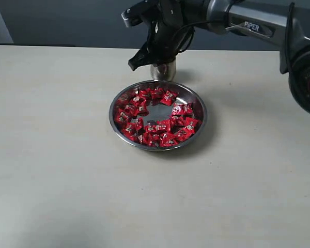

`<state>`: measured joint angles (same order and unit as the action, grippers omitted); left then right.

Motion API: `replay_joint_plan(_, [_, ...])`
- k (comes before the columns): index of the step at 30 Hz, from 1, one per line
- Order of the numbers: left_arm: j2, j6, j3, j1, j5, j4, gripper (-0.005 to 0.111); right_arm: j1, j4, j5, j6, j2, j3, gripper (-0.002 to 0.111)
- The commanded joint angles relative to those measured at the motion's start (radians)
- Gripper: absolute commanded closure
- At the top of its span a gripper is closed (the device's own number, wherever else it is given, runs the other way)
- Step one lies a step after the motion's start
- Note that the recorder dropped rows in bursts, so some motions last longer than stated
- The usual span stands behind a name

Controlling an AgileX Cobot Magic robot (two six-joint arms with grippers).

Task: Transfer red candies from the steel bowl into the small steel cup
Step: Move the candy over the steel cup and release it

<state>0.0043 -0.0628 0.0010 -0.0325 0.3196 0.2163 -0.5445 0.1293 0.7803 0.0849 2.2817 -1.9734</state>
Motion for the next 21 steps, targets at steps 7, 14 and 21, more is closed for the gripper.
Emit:
replay_joint_plan(7, [-0.004, -0.005, -0.001, 0.0, -0.007, 0.003, 0.106, 0.097, -0.034, -0.199, -0.034, 0.025, 0.002, 0.109])
replay_joint_plan(14, [-0.004, -0.005, -0.001, 0.0, -0.007, 0.003, 0.106, 0.11, -0.034, -0.26, -0.034, 0.054, 0.002, 0.106])
replay_joint_plan(21, [-0.004, -0.005, -0.001, 0.0, -0.007, 0.003, 0.106, 0.117, -0.034, -0.265, -0.034, 0.065, 0.002, 0.079])
